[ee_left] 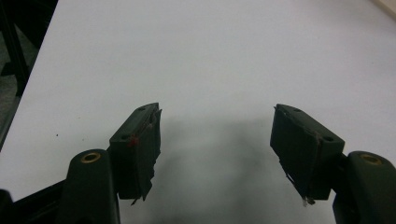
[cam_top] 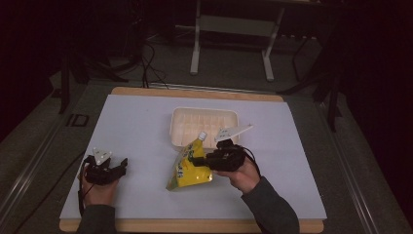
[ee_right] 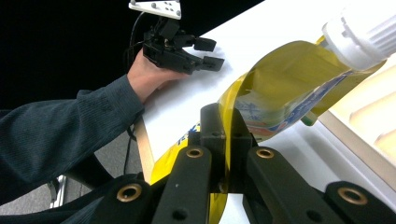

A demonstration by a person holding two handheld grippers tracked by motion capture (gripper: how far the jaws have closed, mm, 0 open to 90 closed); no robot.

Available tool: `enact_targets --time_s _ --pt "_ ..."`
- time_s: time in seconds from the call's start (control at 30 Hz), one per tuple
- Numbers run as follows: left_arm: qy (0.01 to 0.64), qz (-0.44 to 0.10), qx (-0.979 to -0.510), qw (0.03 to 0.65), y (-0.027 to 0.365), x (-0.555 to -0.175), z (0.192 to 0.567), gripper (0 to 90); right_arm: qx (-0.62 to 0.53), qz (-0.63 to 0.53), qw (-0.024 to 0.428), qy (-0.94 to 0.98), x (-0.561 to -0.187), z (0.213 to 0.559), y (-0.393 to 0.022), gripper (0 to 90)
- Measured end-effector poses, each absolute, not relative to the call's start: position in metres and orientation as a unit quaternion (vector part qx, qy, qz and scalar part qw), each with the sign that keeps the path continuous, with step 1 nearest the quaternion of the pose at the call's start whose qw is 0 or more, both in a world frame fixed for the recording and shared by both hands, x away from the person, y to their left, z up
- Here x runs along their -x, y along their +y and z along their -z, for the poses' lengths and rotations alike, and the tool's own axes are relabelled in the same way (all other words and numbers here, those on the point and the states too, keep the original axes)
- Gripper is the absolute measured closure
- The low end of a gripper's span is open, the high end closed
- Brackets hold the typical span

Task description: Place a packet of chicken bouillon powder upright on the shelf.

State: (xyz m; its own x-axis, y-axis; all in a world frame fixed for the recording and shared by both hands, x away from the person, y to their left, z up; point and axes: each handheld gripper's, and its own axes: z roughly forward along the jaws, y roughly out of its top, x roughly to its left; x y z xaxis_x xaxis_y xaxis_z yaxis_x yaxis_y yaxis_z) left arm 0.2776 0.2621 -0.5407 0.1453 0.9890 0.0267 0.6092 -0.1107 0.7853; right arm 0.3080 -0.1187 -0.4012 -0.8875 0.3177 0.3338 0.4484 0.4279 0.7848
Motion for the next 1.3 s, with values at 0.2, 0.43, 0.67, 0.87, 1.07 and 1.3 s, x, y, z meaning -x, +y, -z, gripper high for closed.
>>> enact_targets --time_s 0.2,0.43,0.67,0.87,1.07,1.3 --pt "0.584 -0.295 -0.684 0.323 0.262 -0.278 0.541 33.1 0.226 0.485 0.061 -0.843 -0.308 0.396 -0.12 89.9" --pt "0.584 -0.295 -0.684 0.323 0.262 -0.278 0.541 33.0 0.219 0.485 0.054 -0.845 -0.309 0.389 -0.12 89.9" --pt "0.584 -0.295 -0.684 0.323 0.262 -0.278 0.541 33.0 0.216 0.486 0.049 -0.846 -0.309 0.383 -0.121 89.9" --pt "0.584 -0.294 -0.684 0.323 0.262 -0.278 0.541 33.0 0.215 0.487 0.044 -0.846 -0.311 0.379 -0.123 89.9" --pt "0.584 -0.295 -0.684 0.323 0.262 -0.278 0.541 33.0 0.216 0.488 0.039 -0.845 -0.314 0.375 -0.126 89.9" --pt "0.584 -0.294 -0.684 0.322 0.262 -0.278 0.541 33.0 0.219 0.489 0.035 -0.843 -0.317 0.369 -0.129 89.9"
